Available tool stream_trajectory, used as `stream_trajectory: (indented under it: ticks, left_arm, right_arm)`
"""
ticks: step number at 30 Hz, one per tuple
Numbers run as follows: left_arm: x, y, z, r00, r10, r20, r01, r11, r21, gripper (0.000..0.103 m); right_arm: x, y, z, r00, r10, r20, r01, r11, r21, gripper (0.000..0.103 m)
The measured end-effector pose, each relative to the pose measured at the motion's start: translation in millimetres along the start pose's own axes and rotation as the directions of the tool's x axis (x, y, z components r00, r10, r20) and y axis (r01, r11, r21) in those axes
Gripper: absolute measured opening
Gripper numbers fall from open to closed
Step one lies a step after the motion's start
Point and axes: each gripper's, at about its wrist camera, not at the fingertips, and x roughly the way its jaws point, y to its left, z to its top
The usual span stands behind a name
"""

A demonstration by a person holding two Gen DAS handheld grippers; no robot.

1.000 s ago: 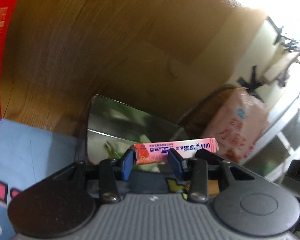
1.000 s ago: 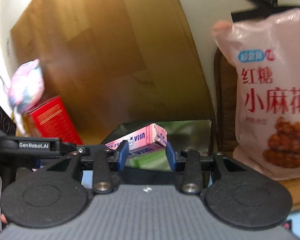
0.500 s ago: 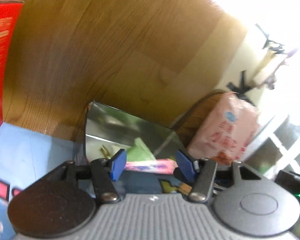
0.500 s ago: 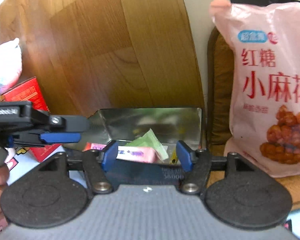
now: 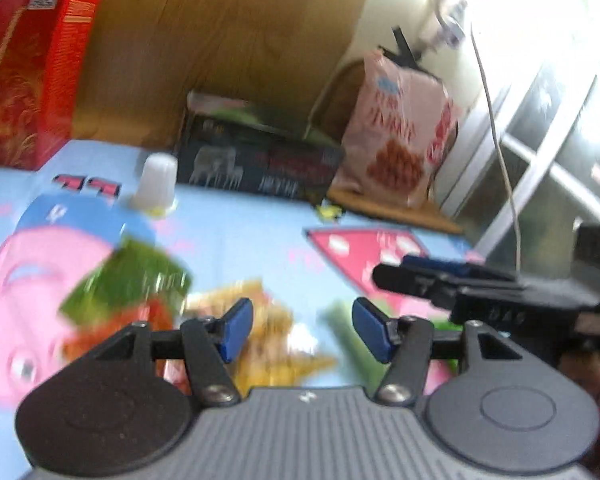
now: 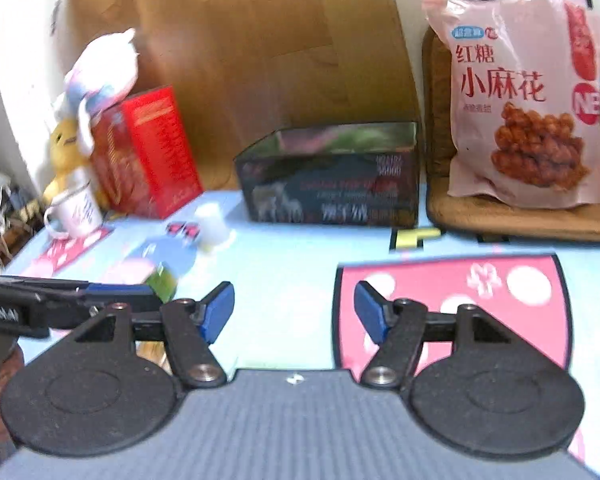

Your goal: Organize snacks

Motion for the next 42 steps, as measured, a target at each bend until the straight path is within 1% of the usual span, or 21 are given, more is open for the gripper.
stream_trajectory:
  ticks: [3, 6, 9, 11, 12, 13, 15, 17, 18, 20, 22, 24, 25, 27, 30, 32, 34, 36, 39, 42]
  left_arm:
    - [-18, -8, -25, 0.999, 0.046, 0.028, -0.047, 0.998, 0.03, 0.056]
    - [-31, -13, -44, 0.994, 0.102, 0.049, -0.104, 0.993, 0.053, 0.057]
    - [-40, -10, -59, 0.987, 0.152, 0.046, -0.154, 0.987, 0.042, 0.057]
    - [-52, -3, -65, 0.985, 0.16, 0.067, -0.162, 0.987, 0.012, 0.057]
    - [-58, 0, -67, 0.981, 0.175, 0.083, -0.176, 0.984, 0.006, 0.057]
    - [-64, 4, -69, 0.973, 0.21, 0.1, -0.212, 0.977, 0.006, 0.057]
    - [-71, 13, -73, 0.962, 0.257, 0.096, -0.258, 0.966, -0.005, 0.057]
    - [-78, 25, -74, 0.959, 0.267, 0.098, -0.265, 0.964, -0.032, 0.056]
    - [-82, 29, -74, 0.952, 0.29, 0.099, -0.288, 0.957, -0.03, 0.056]
    - [-85, 34, -71, 0.933, 0.347, 0.092, -0.348, 0.938, -0.013, 0.056]
    - [-87, 45, -66, 0.923, 0.377, 0.079, -0.378, 0.926, -0.015, 0.056]
    - [-88, 54, -61, 0.916, 0.393, 0.076, -0.393, 0.919, -0.021, 0.056]
    - [-89, 58, -61, 0.917, 0.391, 0.077, -0.39, 0.92, -0.031, 0.056]
    - [-90, 66, -59, 0.925, 0.371, 0.081, -0.367, 0.929, -0.053, 0.056]
    - [-90, 65, -61, 0.925, 0.371, 0.085, -0.367, 0.928, -0.056, 0.057]
    - [-89, 64, -61, 0.925, 0.371, 0.084, -0.368, 0.928, -0.049, 0.059]
    - [-88, 64, -60, 0.927, 0.367, 0.082, -0.365, 0.93, -0.042, 0.063]
    - [-87, 62, -60, 0.926, 0.368, 0.08, -0.366, 0.93, -0.035, 0.064]
    - [-86, 61, -61, 0.925, 0.372, 0.081, -0.37, 0.928, -0.033, 0.064]
    - [-87, 61, -61, 0.926, 0.368, 0.082, -0.367, 0.93, -0.037, 0.064]
  right_arm:
    - [-19, 22, -26, 0.998, -0.014, 0.059, 0.015, 1.0, -0.015, 0.069]
    - [-29, 44, -49, 0.997, -0.021, 0.08, 0.022, 1.0, -0.019, 0.07]
    - [-37, 66, -68, 0.995, -0.037, 0.095, 0.041, 0.998, -0.042, 0.07]
    - [-40, 73, -75, 0.995, -0.031, 0.095, 0.033, 0.999, -0.024, 0.07]
    - [-42, 74, -75, 0.995, -0.024, 0.093, 0.027, 0.999, -0.021, 0.07]
    - [-42, 75, -75, 0.996, -0.026, 0.09, 0.028, 0.999, -0.022, 0.069]
    - [-41, 75, -76, 0.996, -0.026, 0.086, 0.027, 1.0, -0.013, 0.069]
    - [-39, 76, -79, 0.998, -0.003, 0.068, 0.003, 1.0, 0.004, 0.069]
    - [-36, 78, -80, 0.998, 0.007, 0.057, -0.008, 1.0, 0.004, 0.069]
    - [-31, 84, -79, 0.999, 0.036, 0.04, -0.035, 0.999, -0.027, 0.069]
    - [-21, 95, -75, 0.997, 0.075, 0.011, -0.074, 0.995, -0.068, 0.066]
    - [-7, 108, -70, 0.995, 0.101, -0.024, -0.103, 0.989, -0.103, 0.062]
    - [2, 113, -68, 0.994, 0.1, -0.042, -0.104, 0.988, -0.111, 0.061]
    - [13, 119, -63, 0.993, 0.104, -0.062, -0.11, 0.988, -0.112, 0.061]
    - [20, 120, -59, 0.991, 0.116, -0.067, -0.123, 0.986, -0.109, 0.062]
    - [20, 119, -60, 0.99, 0.122, -0.067, -0.128, 0.985, -0.111, 0.062]
    - [19, 118, -60, 0.989, 0.131, -0.064, -0.137, 0.986, -0.097, 0.062]
    - [17, 114, -61, 0.988, 0.141, -0.06, -0.145, 0.986, -0.076, 0.062]
    - [16, 105, -60, 0.987, 0.153, -0.054, -0.155, 0.987, -0.045, 0.062]
    - [16, 103, -59, 0.986, 0.158, -0.055, -0.16, 0.986, -0.046, 0.063]
